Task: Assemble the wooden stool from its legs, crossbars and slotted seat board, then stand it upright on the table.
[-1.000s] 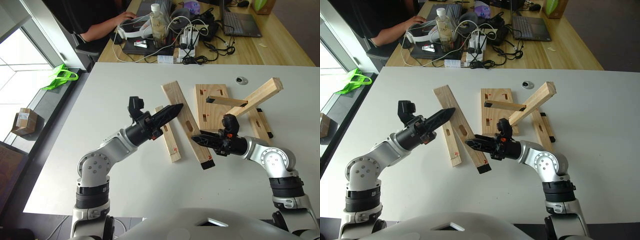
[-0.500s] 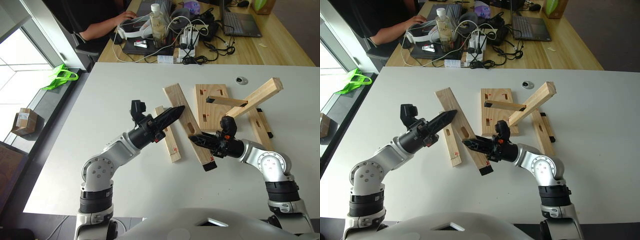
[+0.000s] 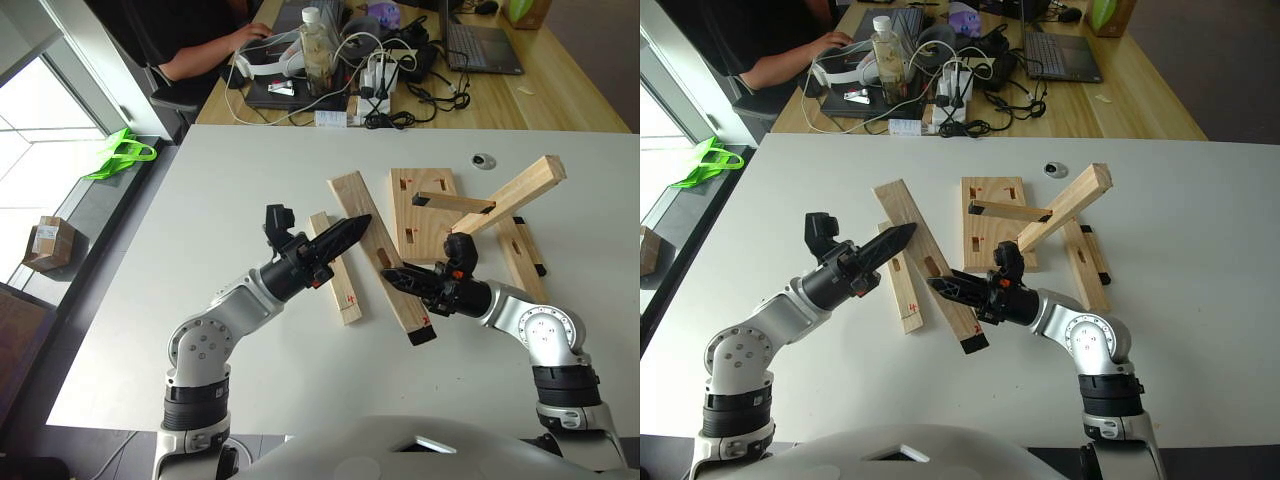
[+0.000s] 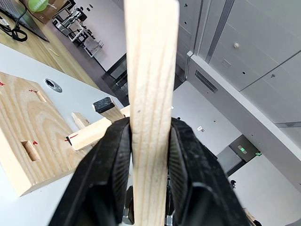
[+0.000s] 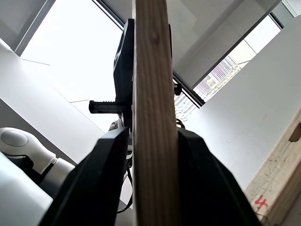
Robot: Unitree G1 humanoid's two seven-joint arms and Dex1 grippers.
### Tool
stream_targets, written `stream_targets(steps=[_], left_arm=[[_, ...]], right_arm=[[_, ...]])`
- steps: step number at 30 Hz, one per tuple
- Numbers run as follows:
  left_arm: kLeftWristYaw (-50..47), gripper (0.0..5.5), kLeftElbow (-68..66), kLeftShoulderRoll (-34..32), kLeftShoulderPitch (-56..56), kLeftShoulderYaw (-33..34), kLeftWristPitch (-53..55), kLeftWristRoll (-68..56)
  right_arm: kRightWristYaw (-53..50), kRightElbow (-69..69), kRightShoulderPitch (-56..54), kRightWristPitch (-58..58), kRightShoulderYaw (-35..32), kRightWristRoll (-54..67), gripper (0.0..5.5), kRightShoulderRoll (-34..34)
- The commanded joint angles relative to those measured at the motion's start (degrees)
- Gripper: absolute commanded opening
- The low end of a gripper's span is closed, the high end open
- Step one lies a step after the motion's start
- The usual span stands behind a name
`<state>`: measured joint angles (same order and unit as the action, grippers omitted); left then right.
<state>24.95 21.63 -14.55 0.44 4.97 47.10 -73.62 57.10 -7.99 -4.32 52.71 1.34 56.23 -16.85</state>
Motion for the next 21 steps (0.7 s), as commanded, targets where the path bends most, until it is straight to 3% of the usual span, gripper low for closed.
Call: stream_targets(steps=[1, 21], left_arm=[[-0.4, 1.22, 0.1, -0.1, 0.1, -0.1, -0.1, 0.6], [-1.3, 1.22, -1.1, -0.6, -0.6, 4.5, -1.0, -0.9]], right_arm=[[0.2, 0.3, 0.2, 0.2, -0.4, 0.3, 1.01, -0.6], [-4.9, 6.4, 1.2, -4.4, -7.4, -1.7, 1.01, 0.8]])
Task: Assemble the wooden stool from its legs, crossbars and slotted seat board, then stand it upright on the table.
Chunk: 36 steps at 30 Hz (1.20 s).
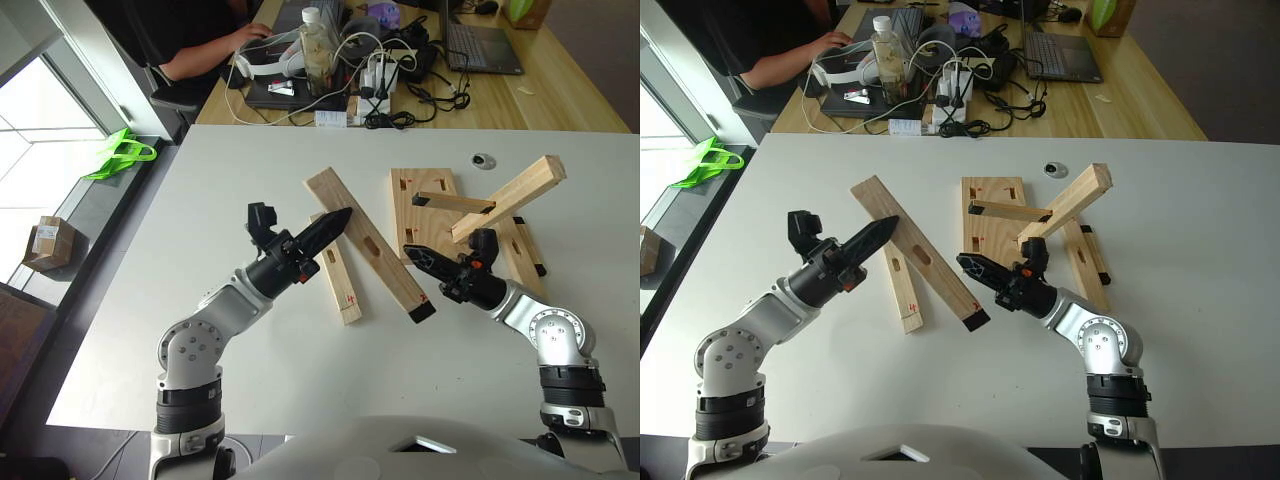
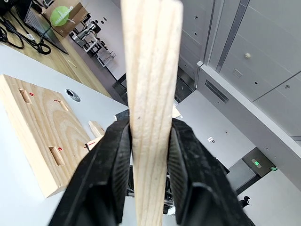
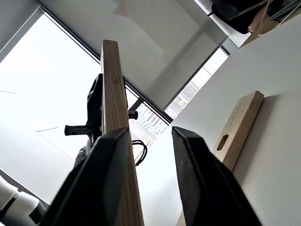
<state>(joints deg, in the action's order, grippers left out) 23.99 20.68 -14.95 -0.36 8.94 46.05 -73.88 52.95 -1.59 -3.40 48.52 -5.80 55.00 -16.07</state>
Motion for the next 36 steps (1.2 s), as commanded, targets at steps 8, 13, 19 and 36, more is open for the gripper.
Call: stream_targets(steps=[8, 13, 19, 36], left_arm=[[-0.5, 1.22, -0.4, -0.1, 0.2, 1.0, -0.1, -1.0], [-0.4, 1.22, -0.6, 0.0, 0.4, 0.6, 0.0, -0.4], [0.2, 1.22, -0.9, 0.0, 0.4, 0.0, -0.1, 0.3], [0.6, 1.22, -1.2, 3.6, -2.2, -3.4, -2.0, 3.7]], right_arm=[[-1.6, 1.0, -0.2, -0.6, -0.9, -0.8, 1.01, 0.5], [-1.5, 0.8, -0.1, -0.5, -0.6, -0.5, 1.01, 0.8], [-1.2, 0.3, 0.3, -0.7, -0.4, -0.5, 1.01, 0.7], [-6.2, 4.4, 1.1, -5.1, -1.1, -4.6, 1.01, 3.9]])
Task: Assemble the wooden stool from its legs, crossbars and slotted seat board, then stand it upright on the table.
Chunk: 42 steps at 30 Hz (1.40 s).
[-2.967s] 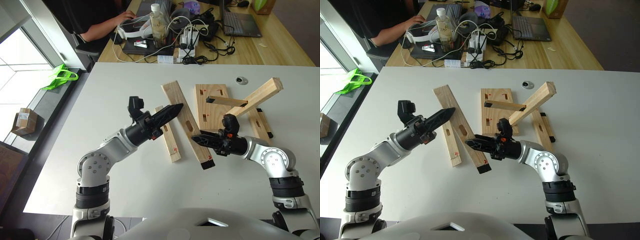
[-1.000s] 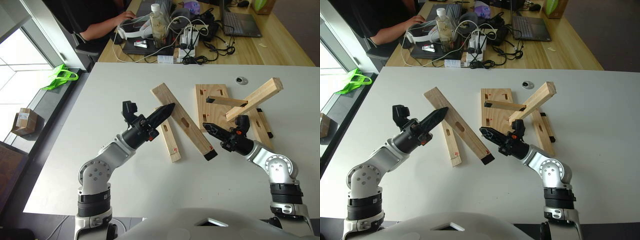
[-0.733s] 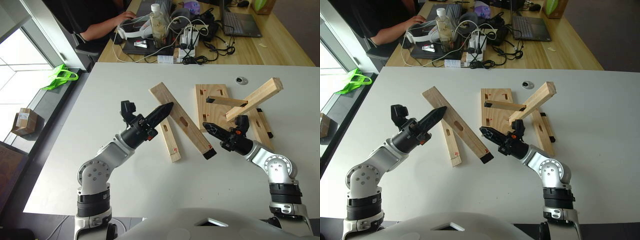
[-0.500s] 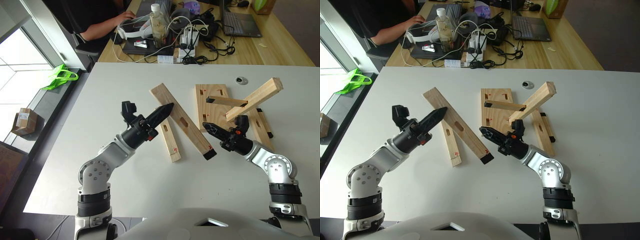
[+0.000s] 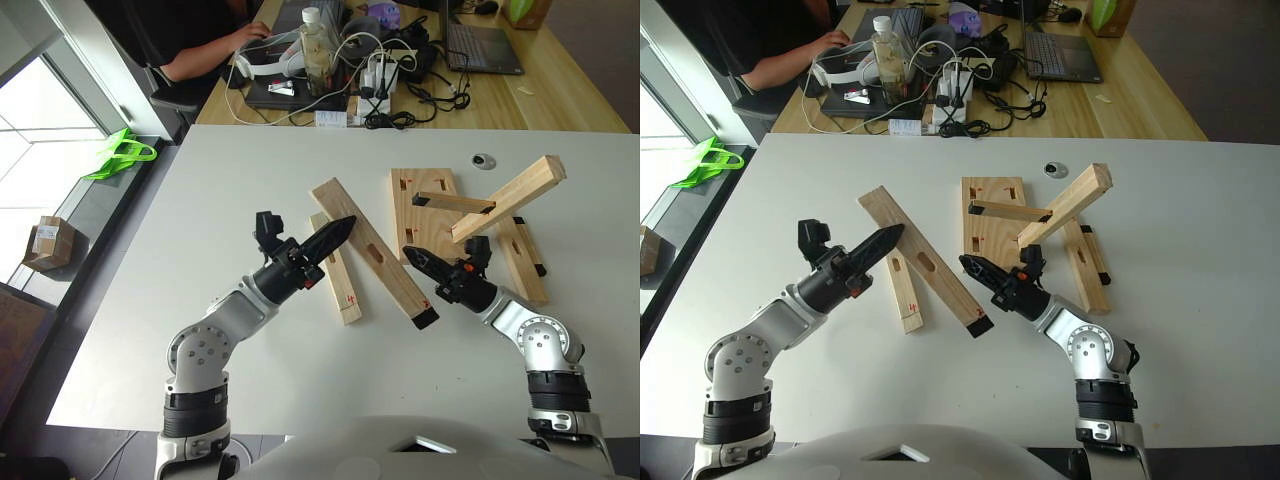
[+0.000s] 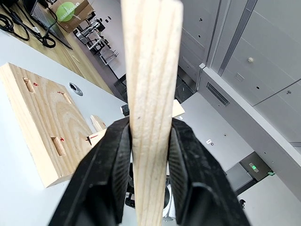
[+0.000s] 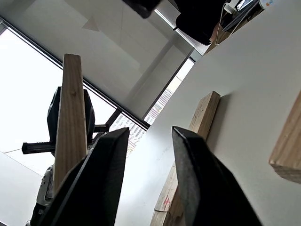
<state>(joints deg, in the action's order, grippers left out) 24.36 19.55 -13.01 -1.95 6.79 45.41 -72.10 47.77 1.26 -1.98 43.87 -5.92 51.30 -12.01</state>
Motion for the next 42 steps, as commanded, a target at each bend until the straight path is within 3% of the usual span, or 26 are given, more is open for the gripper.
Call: stream_targets(steps=[1, 10, 18, 28, 42], left_arm=[[0.5, 1.22, -0.2, 2.1, -0.9, -1.5, -1.6, 2.3], [1.6, 1.22, -0.6, 2.0, -1.5, -0.8, -1.9, 3.0], [1.8, 1.22, -5.8, 0.0, -3.2, 4.8, -3.4, 4.2], [-3.9, 1.22, -11.7, 5.8, -2.6, 12.7, -5.8, -1.6], [-5.2, 1.29, -11.4, 7.1, -3.6, 13.8, -5.8, -2.1]], right_arm=[[-1.0, 1.8, -0.6, -0.4, -0.9, -1.0, 1.01, -0.3], [-1.5, 2.5, -1.2, -1.2, -1.7, -1.8, 1.01, -0.4], [-2.5, 4.8, 0.4, -3.6, -3.5, -3.0, 1.01, 0.1], [-3.1, 15.4, 3.0, -7.5, -10.9, -4.3, 1.01, -1.1], [-1.9, 20.9, 4.4, -9.3, -13.6, -6.0, 1.01, -2.9]])
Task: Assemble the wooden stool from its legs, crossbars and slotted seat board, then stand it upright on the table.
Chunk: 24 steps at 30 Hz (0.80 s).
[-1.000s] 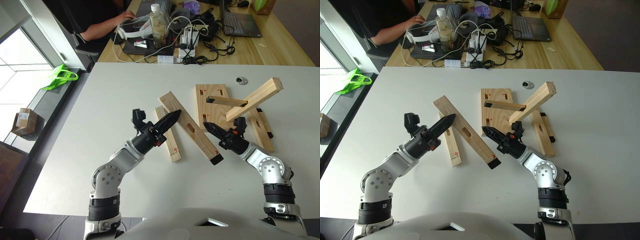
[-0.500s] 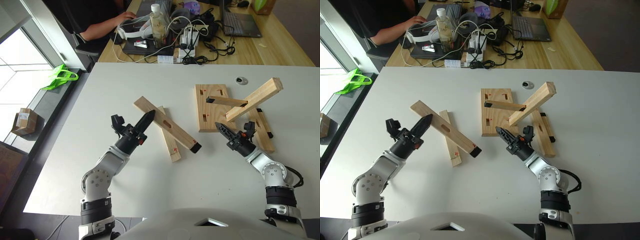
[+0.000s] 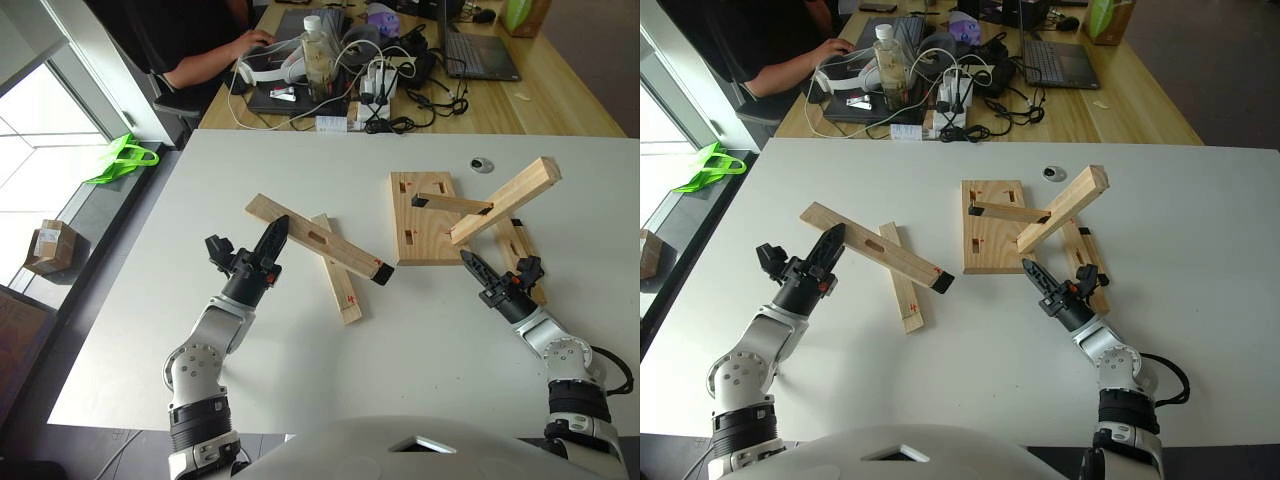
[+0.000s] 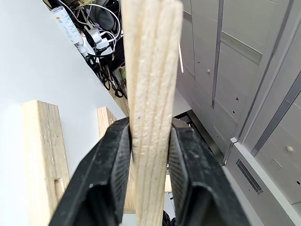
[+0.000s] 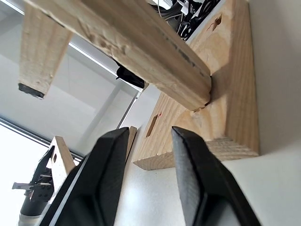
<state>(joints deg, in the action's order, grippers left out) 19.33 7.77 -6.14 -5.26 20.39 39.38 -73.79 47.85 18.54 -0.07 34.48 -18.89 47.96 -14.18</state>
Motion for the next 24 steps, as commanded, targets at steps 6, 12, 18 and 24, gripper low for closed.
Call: stream_targets(steps=[6, 12, 18, 24], left_arm=[[-1.5, 1.29, -0.2, 0.5, 0.2, 0.6, -0.3, 0.1], [-2.0, 1.29, -1.5, 0.7, 1.3, 1.8, -0.8, -0.4], [-2.9, 1.29, -2.5, 0.6, 3.3, 3.8, -2.0, -0.9], [-5.6, 1.29, -0.8, 0.9, 6.2, 5.1, -4.0, -1.0]], right_arm=[[-1.7, 7.2, 3.2, -1.7, -0.7, -4.1, 1.01, -1.6], [-2.9, 7.9, 1.4, -3.7, -1.7, -3.5, 1.01, -1.1], [-13.6, 7.3, -4.9, -14.3, -6.1, -5.6, 1.01, 1.6], [-20.7, 1.3, -8.1, -20.5, -2.7, -11.8, 1.01, 4.3]])
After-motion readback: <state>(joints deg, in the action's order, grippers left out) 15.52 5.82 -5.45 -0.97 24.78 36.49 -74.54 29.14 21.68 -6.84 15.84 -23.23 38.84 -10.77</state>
